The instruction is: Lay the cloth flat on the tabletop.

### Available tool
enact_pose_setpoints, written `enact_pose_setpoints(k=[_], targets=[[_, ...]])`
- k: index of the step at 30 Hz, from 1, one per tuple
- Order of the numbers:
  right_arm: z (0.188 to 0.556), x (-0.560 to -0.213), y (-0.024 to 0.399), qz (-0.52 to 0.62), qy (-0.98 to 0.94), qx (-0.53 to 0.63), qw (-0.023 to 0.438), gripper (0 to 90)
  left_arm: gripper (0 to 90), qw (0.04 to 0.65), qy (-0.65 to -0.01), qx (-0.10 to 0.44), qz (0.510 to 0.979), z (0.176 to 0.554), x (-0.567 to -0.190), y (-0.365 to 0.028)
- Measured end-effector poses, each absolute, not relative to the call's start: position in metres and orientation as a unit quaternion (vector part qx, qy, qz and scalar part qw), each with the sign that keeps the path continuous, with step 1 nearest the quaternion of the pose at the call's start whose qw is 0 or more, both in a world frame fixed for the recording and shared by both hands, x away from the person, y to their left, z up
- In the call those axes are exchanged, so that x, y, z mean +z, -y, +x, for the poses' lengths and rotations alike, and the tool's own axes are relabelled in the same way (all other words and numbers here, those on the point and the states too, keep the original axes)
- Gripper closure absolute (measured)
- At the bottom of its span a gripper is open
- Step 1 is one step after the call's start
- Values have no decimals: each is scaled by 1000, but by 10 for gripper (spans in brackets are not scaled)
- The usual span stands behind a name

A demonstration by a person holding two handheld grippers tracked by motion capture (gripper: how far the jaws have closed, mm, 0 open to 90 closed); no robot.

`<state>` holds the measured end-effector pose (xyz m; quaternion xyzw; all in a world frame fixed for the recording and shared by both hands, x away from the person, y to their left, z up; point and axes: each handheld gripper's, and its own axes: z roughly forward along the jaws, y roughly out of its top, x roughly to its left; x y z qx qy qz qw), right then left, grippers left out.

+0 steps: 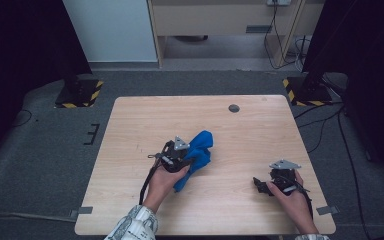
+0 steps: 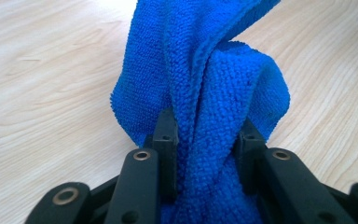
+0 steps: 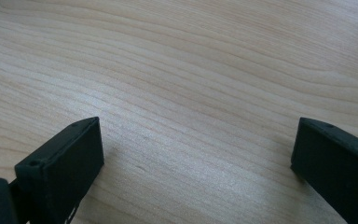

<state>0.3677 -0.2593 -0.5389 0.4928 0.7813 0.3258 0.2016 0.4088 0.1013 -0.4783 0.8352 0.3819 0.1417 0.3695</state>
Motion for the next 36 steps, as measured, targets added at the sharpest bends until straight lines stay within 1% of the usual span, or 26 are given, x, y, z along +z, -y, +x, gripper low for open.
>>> enact_pose_setpoints(k=[2,8,13,14,15,16,17,18,19,20,21,22,23,25,29,31,33,36], targets=[[368,-539,259,493,-781,326,202,23,678,359,-383,142,840,411,-486,-94],[368,-539,259,493,-781,326,202,23,673,352,-389,142,839,414,-495,-88],[368,-539,259,493,-781,326,202,23,628,337,-393,143,844,412,-511,-85],[368,-539,259,493,-781,326,202,23,552,334,-391,147,845,411,-515,-85],[368,-539,259,493,-781,326,202,23,552,334,-392,151,844,409,-518,-85],[368,-539,259,493,-781,326,202,23,498,339,-396,152,840,409,-519,-85],[368,-539,259,493,-781,326,202,23,423,339,-407,154,834,409,-519,-86],[368,-539,259,493,-781,326,202,23,320,340,-415,152,830,409,-519,-87],[368,-539,259,493,-781,326,202,23,262,343,-416,149,829,409,-518,-88],[368,-539,259,493,-781,326,202,22,242,348,-417,146,827,409,-516,-89],[368,-539,259,495,-780,325,202,20,185,362,-417,146,821,408,-511,-92],[368,-539,258,496,-780,325,201,20,169,362,-417,146,821,408,-511,-92],[368,-539,258,496,-780,325,201,20,169,369,-417,147,818,407,-508,-93],[368,-539,258,497,-779,325,201,19,142,383,-415,149,812,406,-501,-96],[368,-539,258,497,-779,325,201,19,132,401,-412,156,803,402,-489,-103],[368,-539,258,498,-779,324,202,19,139,403,-404,161,805,402,-482,-105],[368,-539,257,501,-777,323,201,18,173,410,-394,163,806,404,-476,-105],[368,-539,257,502,-776,323,202,17,192,415,-388,162,807,407,-468,-100]])
